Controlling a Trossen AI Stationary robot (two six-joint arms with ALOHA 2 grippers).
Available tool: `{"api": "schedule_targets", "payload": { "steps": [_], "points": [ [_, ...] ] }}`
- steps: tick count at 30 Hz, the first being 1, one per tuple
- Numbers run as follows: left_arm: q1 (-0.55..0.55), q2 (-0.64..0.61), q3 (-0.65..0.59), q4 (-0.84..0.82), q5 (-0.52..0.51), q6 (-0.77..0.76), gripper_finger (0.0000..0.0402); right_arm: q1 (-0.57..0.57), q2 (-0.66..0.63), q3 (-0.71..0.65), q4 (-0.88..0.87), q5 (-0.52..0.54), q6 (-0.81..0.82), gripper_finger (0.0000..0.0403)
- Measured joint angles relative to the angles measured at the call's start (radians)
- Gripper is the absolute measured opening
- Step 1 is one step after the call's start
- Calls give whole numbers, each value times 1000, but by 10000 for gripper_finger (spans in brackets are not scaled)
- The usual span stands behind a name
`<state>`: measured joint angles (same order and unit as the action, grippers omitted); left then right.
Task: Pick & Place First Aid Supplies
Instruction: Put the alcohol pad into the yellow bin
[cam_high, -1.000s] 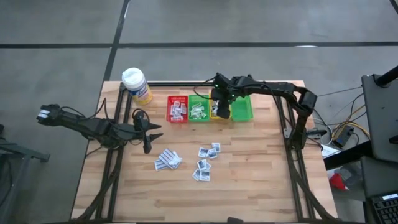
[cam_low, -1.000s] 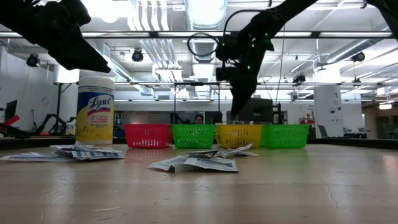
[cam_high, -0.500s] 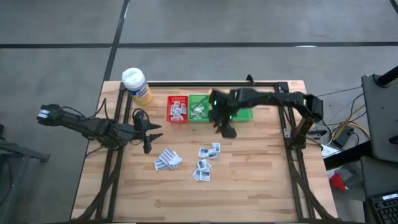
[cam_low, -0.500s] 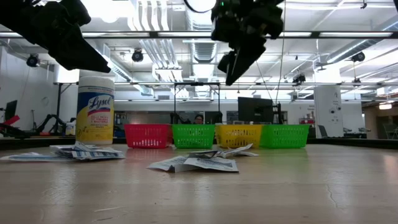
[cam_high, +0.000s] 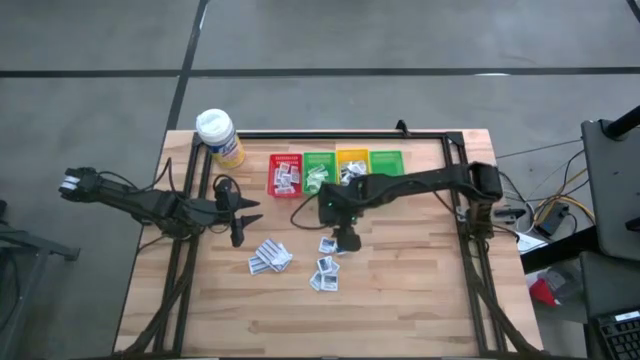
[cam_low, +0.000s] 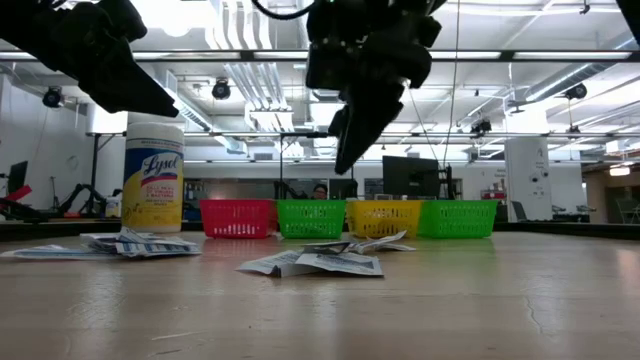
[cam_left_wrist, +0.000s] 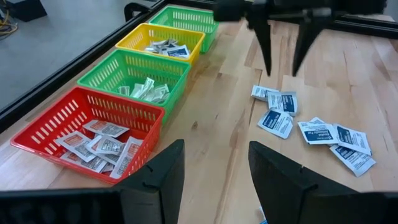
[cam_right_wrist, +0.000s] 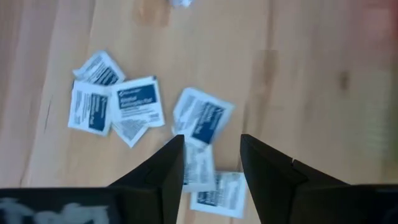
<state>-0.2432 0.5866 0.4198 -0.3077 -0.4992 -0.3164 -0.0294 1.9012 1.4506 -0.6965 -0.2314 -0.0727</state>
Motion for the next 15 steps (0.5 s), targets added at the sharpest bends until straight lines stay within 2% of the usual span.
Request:
{"api": "schedule_targets", "payload": {
  "steps": [15],
  "points": [
    [0, 14, 0, 1, 0, -2, 172, 20, 152, 0, 26, -1, -8, 154]
  ]
}}
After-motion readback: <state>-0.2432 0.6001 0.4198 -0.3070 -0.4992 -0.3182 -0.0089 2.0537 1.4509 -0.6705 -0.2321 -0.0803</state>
